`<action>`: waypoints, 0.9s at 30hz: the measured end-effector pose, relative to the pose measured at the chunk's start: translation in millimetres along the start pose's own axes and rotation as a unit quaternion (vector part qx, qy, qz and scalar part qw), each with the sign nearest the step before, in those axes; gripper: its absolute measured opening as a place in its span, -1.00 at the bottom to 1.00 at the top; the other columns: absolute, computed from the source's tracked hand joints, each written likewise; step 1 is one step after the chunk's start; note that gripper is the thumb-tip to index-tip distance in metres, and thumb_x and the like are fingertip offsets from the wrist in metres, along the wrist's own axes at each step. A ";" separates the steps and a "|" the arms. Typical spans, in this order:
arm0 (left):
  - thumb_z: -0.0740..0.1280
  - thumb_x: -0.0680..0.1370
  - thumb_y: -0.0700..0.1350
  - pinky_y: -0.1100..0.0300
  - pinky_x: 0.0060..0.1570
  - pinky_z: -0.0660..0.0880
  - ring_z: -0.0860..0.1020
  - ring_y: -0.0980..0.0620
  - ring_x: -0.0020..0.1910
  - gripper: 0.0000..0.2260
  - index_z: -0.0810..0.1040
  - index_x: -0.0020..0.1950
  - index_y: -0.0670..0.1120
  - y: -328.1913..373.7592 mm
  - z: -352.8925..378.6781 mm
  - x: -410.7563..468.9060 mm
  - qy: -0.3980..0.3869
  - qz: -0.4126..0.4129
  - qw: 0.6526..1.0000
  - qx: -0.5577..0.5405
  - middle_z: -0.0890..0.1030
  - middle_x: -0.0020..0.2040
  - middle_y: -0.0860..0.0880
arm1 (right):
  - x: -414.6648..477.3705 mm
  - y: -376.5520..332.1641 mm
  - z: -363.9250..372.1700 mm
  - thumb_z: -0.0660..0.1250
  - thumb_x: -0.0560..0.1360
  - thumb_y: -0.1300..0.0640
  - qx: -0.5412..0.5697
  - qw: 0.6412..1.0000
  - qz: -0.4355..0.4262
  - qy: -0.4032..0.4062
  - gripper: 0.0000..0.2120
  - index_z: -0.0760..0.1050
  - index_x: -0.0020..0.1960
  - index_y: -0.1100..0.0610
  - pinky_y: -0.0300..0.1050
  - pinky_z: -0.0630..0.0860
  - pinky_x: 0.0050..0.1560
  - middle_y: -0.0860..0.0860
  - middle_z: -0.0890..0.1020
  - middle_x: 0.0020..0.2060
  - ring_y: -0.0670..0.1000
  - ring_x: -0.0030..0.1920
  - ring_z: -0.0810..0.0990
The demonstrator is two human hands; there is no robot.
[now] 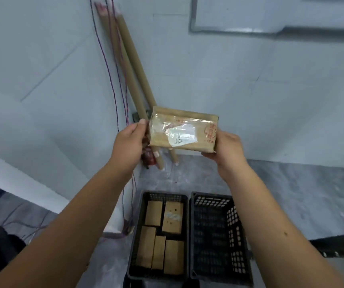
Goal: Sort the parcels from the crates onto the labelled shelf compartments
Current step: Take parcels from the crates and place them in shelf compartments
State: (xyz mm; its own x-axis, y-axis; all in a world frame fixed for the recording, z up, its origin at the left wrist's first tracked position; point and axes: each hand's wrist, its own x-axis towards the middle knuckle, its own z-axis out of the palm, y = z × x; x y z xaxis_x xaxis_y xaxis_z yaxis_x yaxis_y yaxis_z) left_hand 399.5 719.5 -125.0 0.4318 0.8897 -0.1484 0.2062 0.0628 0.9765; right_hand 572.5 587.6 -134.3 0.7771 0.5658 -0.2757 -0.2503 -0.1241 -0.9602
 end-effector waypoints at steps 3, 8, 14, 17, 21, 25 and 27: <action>0.19 0.73 0.09 0.30 -0.29 0.46 0.61 0.31 -0.30 -0.68 0.68 0.02 0.00 34.0 -1.2 -4.6 0.009 0.038 0.999 -0.010 0.71 -0.23 0.16 | -9.7 -43.4 -6.4 0.30 0.68 0.03 0.028 0.999 -0.040 -0.016 -0.67 0.60 -0.19 0.16 -0.22 0.53 -0.42 -0.03 0.63 -0.42 -0.05 -0.39 0.60; 0.24 0.71 0.10 0.17 -0.24 0.43 0.60 0.22 -0.33 -0.69 0.70 0.02 -0.03 89.7 -3.9 -11.4 -0.001 0.092 0.995 -0.046 0.70 -0.21 0.12 | -28.2 -107.7 -15.6 0.30 0.68 0.07 0.071 0.993 -0.086 -0.045 -0.70 0.56 -0.19 0.16 -0.26 0.44 -0.48 -0.06 0.56 -0.47 -0.08 -0.48 0.51; 0.35 0.66 0.05 0.08 -0.15 0.49 0.62 0.15 -0.28 -0.79 0.69 0.00 -0.05 147.6 -8.1 -11.0 -0.031 0.148 0.987 -0.056 0.71 -0.20 0.08 | -36.1 -156.4 -22.5 0.37 0.64 0.10 0.092 0.982 -0.157 -0.056 -0.71 0.52 -0.24 0.13 -0.28 0.43 -0.46 -0.06 0.65 -0.38 -0.11 -0.41 0.57; 0.38 0.65 -0.01 0.01 -0.05 0.54 0.66 0.04 -0.12 -0.89 0.67 0.07 0.00 171.3 -7.1 -11.1 -0.031 0.180 0.981 -0.062 0.74 0.00 -0.03 | -35.3 -171.7 -23.9 0.41 0.62 0.11 0.109 0.977 -0.174 -0.064 -0.79 0.56 -0.11 0.22 -0.21 0.52 -0.39 0.05 0.72 -0.20 -0.02 -0.23 0.67; 0.35 0.65 -0.15 0.03 -0.02 0.59 0.68 -0.02 -0.01 -0.80 0.60 0.24 0.05 189.5 -7.5 -11.9 -0.058 0.200 0.974 -0.085 0.72 0.14 -0.04 | -33.1 -179.8 -29.6 0.44 0.57 0.25 0.141 0.965 -0.210 -0.067 -0.89 0.58 -0.05 0.31 -0.10 0.60 -0.17 0.16 0.71 -0.11 0.07 -0.10 0.70; 0.36 0.63 -0.23 0.03 0.01 0.63 0.71 -0.02 0.14 -0.64 0.55 0.42 -0.02 194.7 -7.3 -9.9 -0.087 0.212 0.969 -0.093 0.70 0.24 0.02 | -31.4 -183.8 -36.3 0.43 0.54 0.36 0.173 0.954 -0.236 -0.067 -0.74 0.57 0.22 0.37 -0.03 0.62 -0.02 0.25 0.71 0.06 0.12 0.00 0.71; 0.37 0.62 -0.25 0.02 0.03 0.65 0.69 0.00 0.18 -0.61 0.55 0.44 -0.03 196.4 -6.6 -10.8 -0.095 0.223 0.966 -0.095 0.69 0.27 0.03 | -32.6 -185.0 -39.2 0.40 0.55 0.39 0.183 0.950 -0.246 -0.065 -0.68 0.55 0.30 0.32 -0.03 0.62 -0.02 0.20 0.71 0.05 0.11 0.02 0.70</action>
State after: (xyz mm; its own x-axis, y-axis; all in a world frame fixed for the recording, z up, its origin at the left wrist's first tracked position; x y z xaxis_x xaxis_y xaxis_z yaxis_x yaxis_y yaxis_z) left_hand 429.5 725.3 69.5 0.5982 0.7493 0.2841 -0.1941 -0.2085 0.9586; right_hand 616.1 560.1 50.5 0.7799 0.5808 0.2333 -0.0773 0.4593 -0.8849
